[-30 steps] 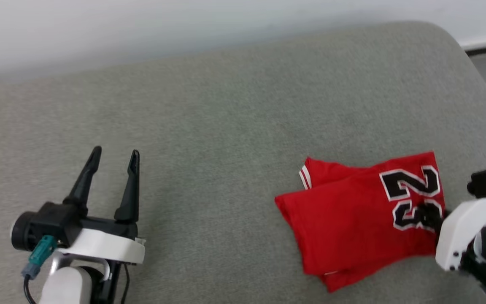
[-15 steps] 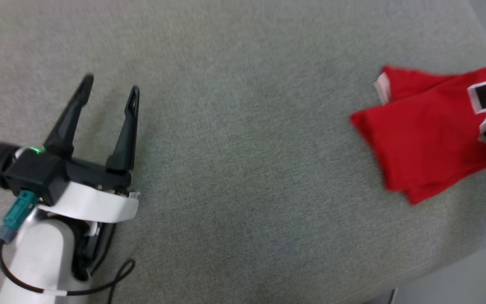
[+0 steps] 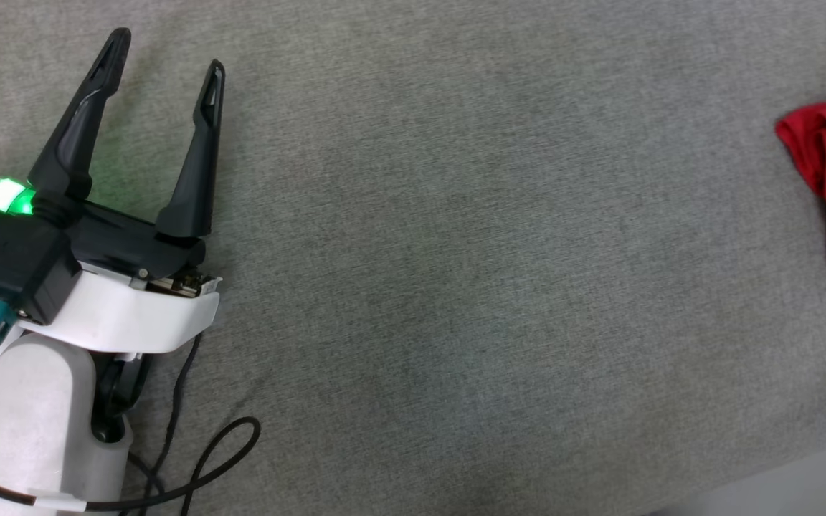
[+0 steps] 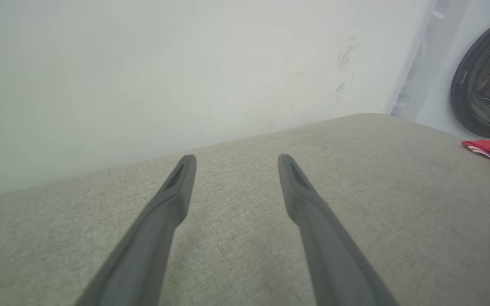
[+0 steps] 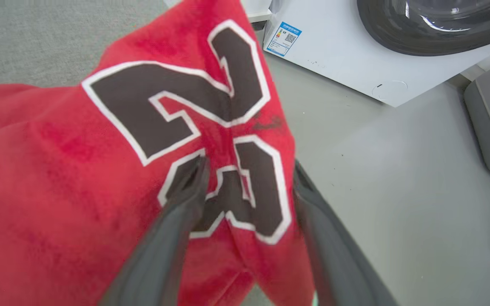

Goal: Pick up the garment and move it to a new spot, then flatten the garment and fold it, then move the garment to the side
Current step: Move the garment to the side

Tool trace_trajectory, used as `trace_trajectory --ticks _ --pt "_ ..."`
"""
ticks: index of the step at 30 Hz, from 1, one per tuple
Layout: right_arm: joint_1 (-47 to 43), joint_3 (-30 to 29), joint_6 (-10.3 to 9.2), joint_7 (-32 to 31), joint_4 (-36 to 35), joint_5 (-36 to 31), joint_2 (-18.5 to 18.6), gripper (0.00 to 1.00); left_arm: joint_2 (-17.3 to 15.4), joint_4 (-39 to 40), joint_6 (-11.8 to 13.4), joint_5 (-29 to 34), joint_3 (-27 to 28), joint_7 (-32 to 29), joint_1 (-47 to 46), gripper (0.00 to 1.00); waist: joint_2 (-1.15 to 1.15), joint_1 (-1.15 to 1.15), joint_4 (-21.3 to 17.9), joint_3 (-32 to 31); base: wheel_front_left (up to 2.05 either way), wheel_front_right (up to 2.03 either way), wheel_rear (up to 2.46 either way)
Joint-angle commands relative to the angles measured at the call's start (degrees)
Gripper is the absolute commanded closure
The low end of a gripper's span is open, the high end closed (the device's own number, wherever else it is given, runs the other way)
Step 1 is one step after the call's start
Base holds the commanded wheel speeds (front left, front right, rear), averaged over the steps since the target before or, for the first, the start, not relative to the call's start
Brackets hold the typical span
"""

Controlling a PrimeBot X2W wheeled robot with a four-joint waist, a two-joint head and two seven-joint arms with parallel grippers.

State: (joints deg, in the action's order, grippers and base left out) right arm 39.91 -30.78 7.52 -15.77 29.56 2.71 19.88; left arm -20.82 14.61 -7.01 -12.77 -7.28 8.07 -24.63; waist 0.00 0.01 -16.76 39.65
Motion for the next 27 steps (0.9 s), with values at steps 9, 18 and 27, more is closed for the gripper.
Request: trace_trajectory --ticks 9,18,27 --pt "1.8 -4.4 -0.07 12.1 7.3 -4.3 3.1 0.0 1.3 -3.7 0.9 -0.9 -0.8 2.5 1.7 0.0 0.0 -0.01 1.5 -4.5 0.0 0.0 0.0" --pt "-3.9 -0.9 -0.07 20.9 9.1 0.2 4.6 0.0 4.0 -9.2 2.9 -2.1 -0.8 5.0 7.2 0.0 0.0 -0.01 3.7 -13.8 0.0 0.0 0.0" --pt "-13.7 4.1 -0.07 26.1 5.7 4.7 1.5 0.0 7.1 -14.5 4.6 -3.0 -1.2 6.5 12.4 0.0 0.0 -0.01 7.3 -22.6 0.0 0.0 0.0"
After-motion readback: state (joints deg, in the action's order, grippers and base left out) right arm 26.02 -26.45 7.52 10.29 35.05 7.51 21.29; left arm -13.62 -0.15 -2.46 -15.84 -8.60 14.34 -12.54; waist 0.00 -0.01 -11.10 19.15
